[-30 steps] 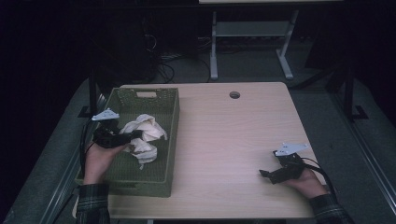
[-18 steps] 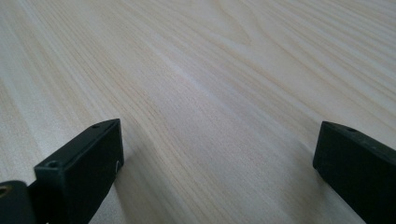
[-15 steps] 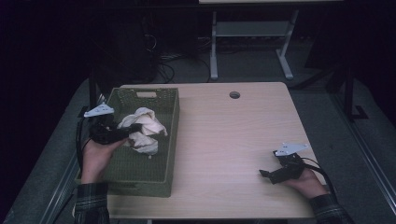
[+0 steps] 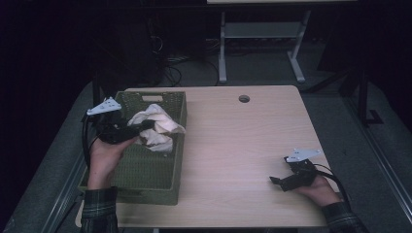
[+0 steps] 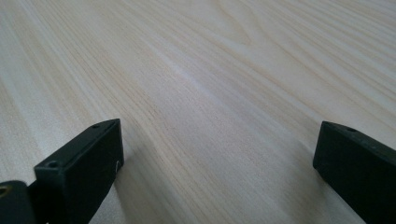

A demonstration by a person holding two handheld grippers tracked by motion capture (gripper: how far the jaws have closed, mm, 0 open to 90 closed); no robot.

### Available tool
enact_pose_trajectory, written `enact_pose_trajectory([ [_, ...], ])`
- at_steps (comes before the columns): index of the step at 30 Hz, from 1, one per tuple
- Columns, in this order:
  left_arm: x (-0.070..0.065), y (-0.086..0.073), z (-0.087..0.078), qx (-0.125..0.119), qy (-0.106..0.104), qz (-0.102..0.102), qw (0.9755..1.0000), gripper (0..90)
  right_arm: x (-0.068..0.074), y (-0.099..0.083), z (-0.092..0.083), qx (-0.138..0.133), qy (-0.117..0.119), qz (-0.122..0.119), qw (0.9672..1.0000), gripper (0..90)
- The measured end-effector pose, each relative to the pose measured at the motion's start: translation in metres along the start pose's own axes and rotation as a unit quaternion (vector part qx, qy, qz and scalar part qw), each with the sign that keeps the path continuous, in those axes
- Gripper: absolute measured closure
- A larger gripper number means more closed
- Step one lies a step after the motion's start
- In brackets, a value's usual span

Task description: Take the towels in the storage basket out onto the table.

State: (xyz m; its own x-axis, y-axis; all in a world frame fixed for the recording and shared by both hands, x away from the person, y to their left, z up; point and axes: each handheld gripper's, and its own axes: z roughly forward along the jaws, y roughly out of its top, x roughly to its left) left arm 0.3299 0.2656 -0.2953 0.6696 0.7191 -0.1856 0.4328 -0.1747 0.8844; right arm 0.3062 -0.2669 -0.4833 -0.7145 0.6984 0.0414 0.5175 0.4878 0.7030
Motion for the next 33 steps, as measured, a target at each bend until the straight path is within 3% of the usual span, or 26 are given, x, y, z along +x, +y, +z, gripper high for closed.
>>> enact_pose_trajectory([
  [8, -0.017, 0.015, 0.007, -0.014, -0.030, 0.017, 0.9993, 73.1, 0.000, 0.000, 0.000, 0.000, 0.001, 0.000, 1.0000, 1.2],
  [20, -0.043, 0.033, 0.033, -0.018, -0.067, 0.043, 0.9967, 73.2, 0.000, 0.000, 0.000, 0.000, 0.001, 0.000, 1.0000, 1.2],
  [33, -0.072, 0.048, 0.062, -0.025, -0.113, 0.064, 0.9912, 73.2, 0.000, 0.000, 0.000, 0.000, 0.001, 0.000, 1.0000, 1.2],
])
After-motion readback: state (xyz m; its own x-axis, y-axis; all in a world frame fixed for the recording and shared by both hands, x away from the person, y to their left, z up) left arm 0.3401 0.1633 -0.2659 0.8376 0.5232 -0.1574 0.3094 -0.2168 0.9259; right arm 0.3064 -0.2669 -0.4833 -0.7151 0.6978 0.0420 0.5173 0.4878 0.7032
